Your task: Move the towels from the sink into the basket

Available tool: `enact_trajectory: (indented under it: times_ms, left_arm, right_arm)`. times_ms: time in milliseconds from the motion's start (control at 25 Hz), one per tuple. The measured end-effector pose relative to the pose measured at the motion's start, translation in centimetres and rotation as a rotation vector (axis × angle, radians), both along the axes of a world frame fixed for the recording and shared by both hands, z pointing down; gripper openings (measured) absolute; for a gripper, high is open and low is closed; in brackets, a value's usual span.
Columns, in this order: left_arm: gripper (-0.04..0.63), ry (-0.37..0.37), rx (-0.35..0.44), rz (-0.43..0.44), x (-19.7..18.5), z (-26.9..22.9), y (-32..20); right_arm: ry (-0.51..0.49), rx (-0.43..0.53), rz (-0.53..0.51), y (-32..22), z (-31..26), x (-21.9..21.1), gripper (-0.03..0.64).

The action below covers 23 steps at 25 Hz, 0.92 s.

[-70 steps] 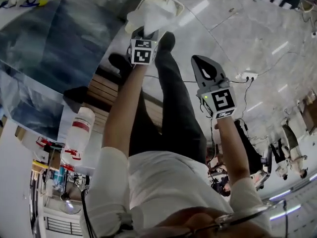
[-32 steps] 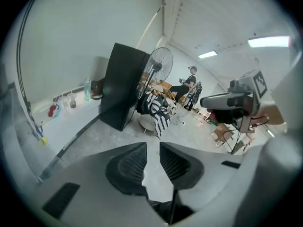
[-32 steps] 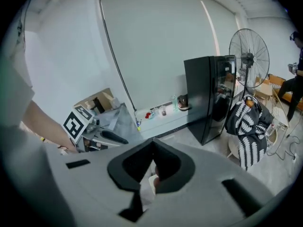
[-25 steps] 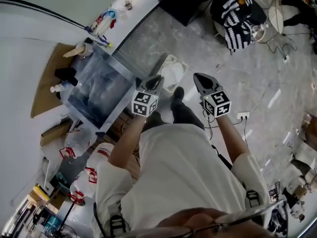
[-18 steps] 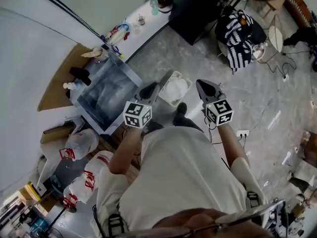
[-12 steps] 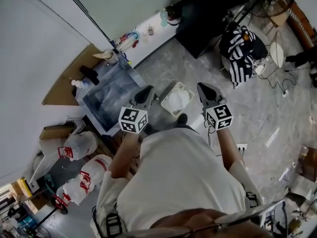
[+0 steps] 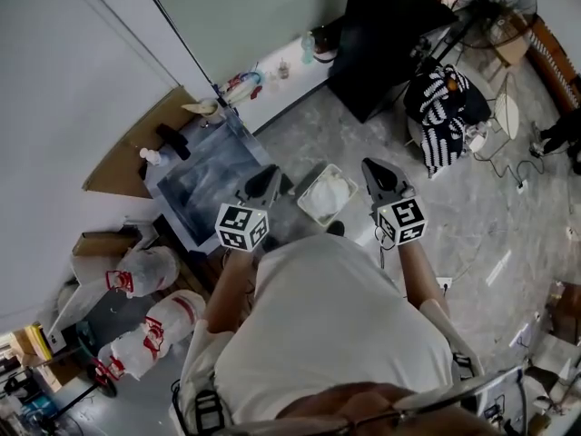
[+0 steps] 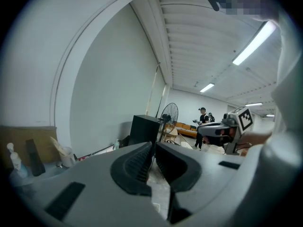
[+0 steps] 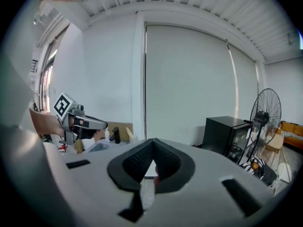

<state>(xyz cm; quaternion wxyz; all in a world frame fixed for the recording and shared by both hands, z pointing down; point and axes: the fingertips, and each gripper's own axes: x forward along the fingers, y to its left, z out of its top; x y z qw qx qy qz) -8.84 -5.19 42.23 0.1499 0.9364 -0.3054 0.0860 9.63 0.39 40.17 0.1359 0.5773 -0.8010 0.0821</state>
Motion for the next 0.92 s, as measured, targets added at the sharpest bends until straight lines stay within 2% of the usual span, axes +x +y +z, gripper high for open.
enact_trajectory:
  times_ms: [360,920]
  left_arm:
    - [0.032,-0.008,0.007,-0.001,-0.9,0.0,-1.3]
    - [0.032,-0.007,-0.027,-0.014,-1.4,1.3,-2.3]
  right_arm:
    - [-0.006,0.014,-0.010,-0.9,-0.6,-0.8,-0.006]
    - [-0.014,0.006,0.005,-1.9,-0.4,-0.7,-0.005]
